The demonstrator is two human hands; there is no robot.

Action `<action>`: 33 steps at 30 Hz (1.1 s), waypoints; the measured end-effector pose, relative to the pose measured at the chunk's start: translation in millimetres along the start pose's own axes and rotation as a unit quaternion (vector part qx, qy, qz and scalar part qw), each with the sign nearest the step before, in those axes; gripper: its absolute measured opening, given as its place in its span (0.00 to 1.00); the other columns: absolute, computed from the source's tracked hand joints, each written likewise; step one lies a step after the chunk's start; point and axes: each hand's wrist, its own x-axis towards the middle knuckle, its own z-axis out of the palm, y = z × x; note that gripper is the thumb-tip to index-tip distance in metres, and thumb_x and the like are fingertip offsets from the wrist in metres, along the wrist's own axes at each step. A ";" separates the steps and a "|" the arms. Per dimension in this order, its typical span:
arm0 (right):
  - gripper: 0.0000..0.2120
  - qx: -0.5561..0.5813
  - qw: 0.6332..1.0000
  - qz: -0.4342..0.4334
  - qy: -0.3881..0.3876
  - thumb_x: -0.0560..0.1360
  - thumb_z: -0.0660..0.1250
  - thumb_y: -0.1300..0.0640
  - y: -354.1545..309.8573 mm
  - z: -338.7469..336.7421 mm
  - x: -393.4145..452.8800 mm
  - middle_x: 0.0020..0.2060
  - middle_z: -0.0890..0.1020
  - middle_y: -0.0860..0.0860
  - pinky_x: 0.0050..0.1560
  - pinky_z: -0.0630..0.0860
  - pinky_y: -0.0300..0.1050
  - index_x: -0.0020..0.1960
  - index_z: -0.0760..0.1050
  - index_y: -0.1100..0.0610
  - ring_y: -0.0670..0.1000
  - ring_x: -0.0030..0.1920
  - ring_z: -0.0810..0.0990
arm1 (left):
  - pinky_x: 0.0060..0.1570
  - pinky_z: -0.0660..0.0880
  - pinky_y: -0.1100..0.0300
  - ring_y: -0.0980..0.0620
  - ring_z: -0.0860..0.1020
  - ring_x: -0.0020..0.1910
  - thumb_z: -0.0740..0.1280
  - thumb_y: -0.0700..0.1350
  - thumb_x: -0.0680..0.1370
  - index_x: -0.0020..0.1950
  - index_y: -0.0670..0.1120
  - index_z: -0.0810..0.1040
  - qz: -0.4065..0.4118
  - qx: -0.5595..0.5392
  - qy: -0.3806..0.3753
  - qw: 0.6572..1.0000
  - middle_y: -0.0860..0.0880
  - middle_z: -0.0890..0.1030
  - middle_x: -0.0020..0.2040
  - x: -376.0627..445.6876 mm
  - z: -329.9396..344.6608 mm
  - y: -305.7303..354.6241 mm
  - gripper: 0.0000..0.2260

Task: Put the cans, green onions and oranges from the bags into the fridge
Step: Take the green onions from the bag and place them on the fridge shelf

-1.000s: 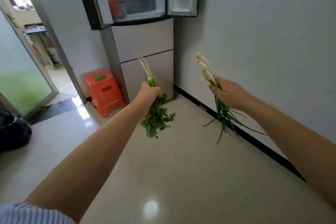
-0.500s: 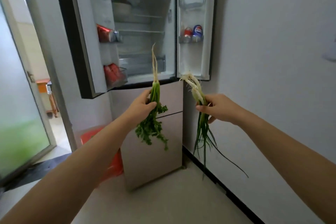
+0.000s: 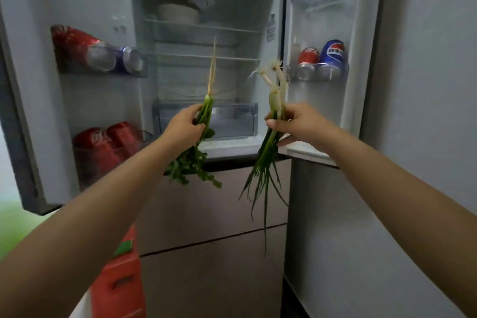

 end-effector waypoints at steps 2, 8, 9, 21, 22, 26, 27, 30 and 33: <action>0.06 0.020 1.000 -0.011 -0.012 0.76 0.64 0.60 22.5 -6.5 65.1 0.39 0.79 0.49 0.39 0.81 0.37 0.42 0.73 0.51 0.46 0.41 0.80 | 0.54 0.70 0.57 0.43 0.74 0.62 0.59 0.35 0.79 0.73 0.46 0.66 -0.010 0.025 0.031 0.999 0.41 0.75 0.65 53.8 16.2 -9.3 0.22; 0.07 0.160 0.987 0.015 -0.021 0.77 0.62 0.61 67.6 4.8 253.1 0.36 0.77 0.53 0.42 0.81 0.45 0.41 0.70 0.56 0.50 0.37 0.79 | 0.59 0.71 0.54 0.43 0.73 0.63 0.58 0.34 0.79 0.72 0.48 0.66 -0.032 0.111 0.080 0.990 0.42 0.76 0.64 192.2 42.4 -33.5 0.22; 0.07 0.196 0.980 0.023 -0.017 0.77 0.62 0.61 74.6 11.0 279.3 0.36 0.77 0.54 0.41 0.81 0.45 0.40 0.70 0.56 0.50 0.37 0.79 | 0.60 0.72 0.52 0.42 0.74 0.62 0.58 0.33 0.79 0.72 0.49 0.67 -0.027 0.125 0.087 0.988 0.41 0.76 0.64 212.3 44.0 -39.4 0.23; 0.13 0.688 0.707 0.160 0.045 0.80 0.56 0.63 147.0 84.3 545.0 0.39 0.74 0.60 0.69 0.65 0.51 0.37 0.66 0.63 0.57 0.65 0.71 | 0.53 0.73 0.50 0.41 0.75 0.56 0.56 0.32 0.78 0.71 0.54 0.66 0.021 0.348 0.142 0.926 0.42 0.75 0.58 448.9 41.7 -130.6 0.25; 0.12 0.711 0.680 0.171 0.053 0.80 0.56 0.63 152.0 88.3 561.0 0.44 0.75 0.61 0.69 0.65 0.50 0.37 0.66 0.63 0.57 0.67 0.70 | 0.54 0.73 0.50 0.41 0.75 0.56 0.56 0.33 0.78 0.71 0.54 0.66 0.021 0.371 0.145 0.917 0.43 0.75 0.58 464.1 42.8 -136.7 0.25; 0.06 0.790 0.582 0.177 0.081 0.79 0.58 0.63 165.7 102.6 625.6 0.50 0.74 0.62 0.66 0.71 0.49 0.50 0.71 0.65 0.58 0.66 0.72 | 0.58 0.70 0.51 0.42 0.74 0.59 0.57 0.33 0.78 0.73 0.54 0.64 0.036 0.442 0.149 0.884 0.43 0.75 0.60 515.1 44.4 -160.6 0.26; 0.07 0.801 0.566 0.176 0.086 0.79 0.58 0.63 167.2 105.4 640.5 0.53 0.75 0.62 0.66 0.71 0.49 0.54 0.71 0.65 0.59 0.65 0.72 | 0.59 0.70 0.51 0.42 0.73 0.60 0.57 0.34 0.78 0.73 0.54 0.63 0.033 0.451 0.147 0.880 0.44 0.74 0.61 524.8 44.8 -165.3 0.26; 0.13 0.806 0.556 0.187 0.080 0.78 0.60 0.63 170.6 113.7 676.6 0.64 0.73 0.62 0.64 0.72 0.50 0.62 0.70 0.64 0.60 0.64 0.73 | 0.60 0.69 0.51 0.43 0.73 0.60 0.57 0.35 0.78 0.74 0.53 0.61 0.033 0.476 0.152 0.865 0.44 0.74 0.62 549.7 45.7 -177.7 0.26; 0.07 0.704 0.666 0.242 0.043 0.79 0.58 0.63 179.4 116.3 689.2 0.64 0.72 0.62 0.65 0.70 0.51 0.44 0.69 0.65 0.60 0.65 0.72 | 0.59 0.69 0.52 0.41 0.73 0.62 0.57 0.36 0.78 0.74 0.52 0.62 0.037 0.505 0.137 0.852 0.43 0.74 0.64 565.4 48.4 -187.8 0.25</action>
